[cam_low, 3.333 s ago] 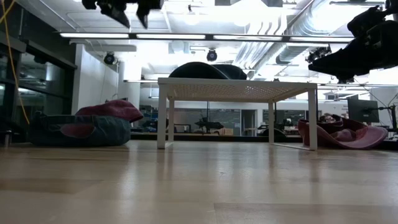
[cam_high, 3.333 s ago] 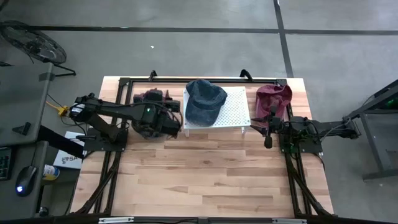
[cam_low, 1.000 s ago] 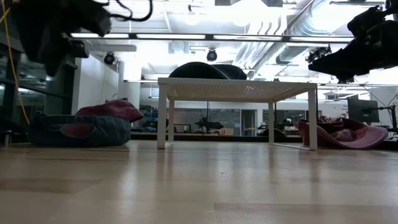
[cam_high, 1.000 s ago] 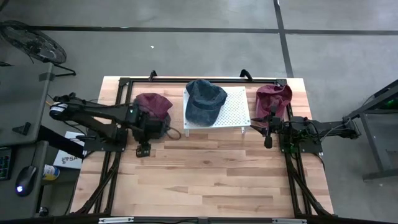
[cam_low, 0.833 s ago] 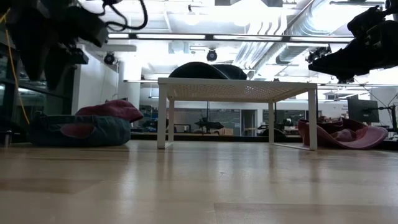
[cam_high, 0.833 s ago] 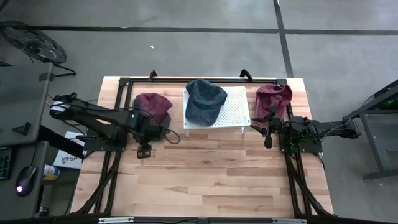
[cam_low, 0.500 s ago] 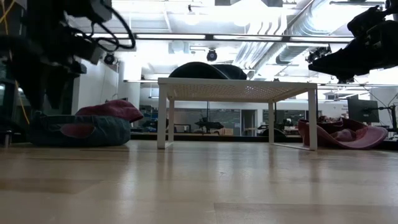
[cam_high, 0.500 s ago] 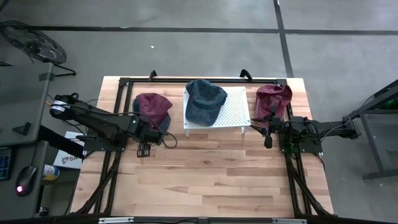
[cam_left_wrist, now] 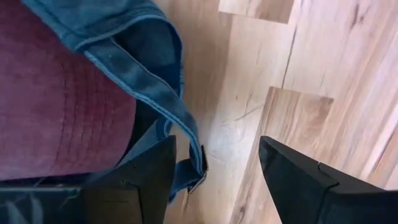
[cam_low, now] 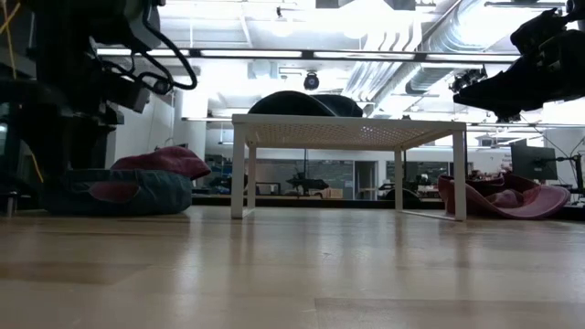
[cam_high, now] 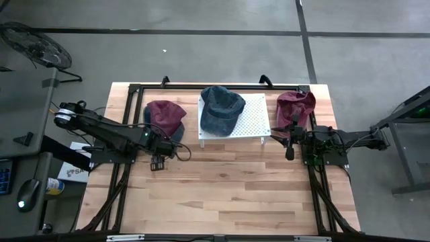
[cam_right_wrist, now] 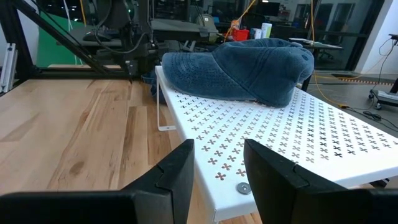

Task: Pick & Place hat
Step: Stack the blue cap on top of the other blue cap on the shelf

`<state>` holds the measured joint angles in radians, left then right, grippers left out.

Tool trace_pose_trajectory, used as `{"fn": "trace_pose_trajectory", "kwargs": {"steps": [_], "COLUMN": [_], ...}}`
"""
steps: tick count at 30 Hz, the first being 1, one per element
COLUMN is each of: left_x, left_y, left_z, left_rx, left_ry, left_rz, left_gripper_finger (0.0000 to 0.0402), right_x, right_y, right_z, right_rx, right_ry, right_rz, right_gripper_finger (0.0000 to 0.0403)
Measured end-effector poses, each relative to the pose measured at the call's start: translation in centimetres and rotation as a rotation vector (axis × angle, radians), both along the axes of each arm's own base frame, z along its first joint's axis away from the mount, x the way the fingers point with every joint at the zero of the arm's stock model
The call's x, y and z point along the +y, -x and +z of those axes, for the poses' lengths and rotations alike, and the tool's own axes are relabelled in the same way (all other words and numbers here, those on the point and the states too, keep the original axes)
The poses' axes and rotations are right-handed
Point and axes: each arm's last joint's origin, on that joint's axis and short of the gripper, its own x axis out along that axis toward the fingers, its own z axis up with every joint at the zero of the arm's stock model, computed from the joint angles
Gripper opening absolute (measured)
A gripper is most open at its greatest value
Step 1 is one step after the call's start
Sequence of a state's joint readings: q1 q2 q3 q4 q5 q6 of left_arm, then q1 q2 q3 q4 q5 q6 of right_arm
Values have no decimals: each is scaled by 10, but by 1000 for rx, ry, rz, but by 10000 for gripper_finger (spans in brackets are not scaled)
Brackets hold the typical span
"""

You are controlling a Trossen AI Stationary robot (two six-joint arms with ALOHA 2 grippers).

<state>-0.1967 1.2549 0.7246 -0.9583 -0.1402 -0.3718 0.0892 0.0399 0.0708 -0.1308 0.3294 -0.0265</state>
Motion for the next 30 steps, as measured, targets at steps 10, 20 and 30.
{"fn": "trace_pose_trajectory", "kwargs": {"steps": [10,20,30], "left_x": [-1,-6,-13], "left_y": [1,0,-26], "left_z": [1,9,103], "left_rx": [-5,29,-162], "left_ry": [63,211,342], "left_rz": [120,211,110], "left_gripper_finger": [120,8,3], "right_x": [0,0,0], "right_y": [0,0,0], "right_z": [0,0,0], "right_rx": [0,0,0], "right_ry": [0,0,0], "right_rz": [0,0,0], "right_gripper_finger": [133,133,133]}}
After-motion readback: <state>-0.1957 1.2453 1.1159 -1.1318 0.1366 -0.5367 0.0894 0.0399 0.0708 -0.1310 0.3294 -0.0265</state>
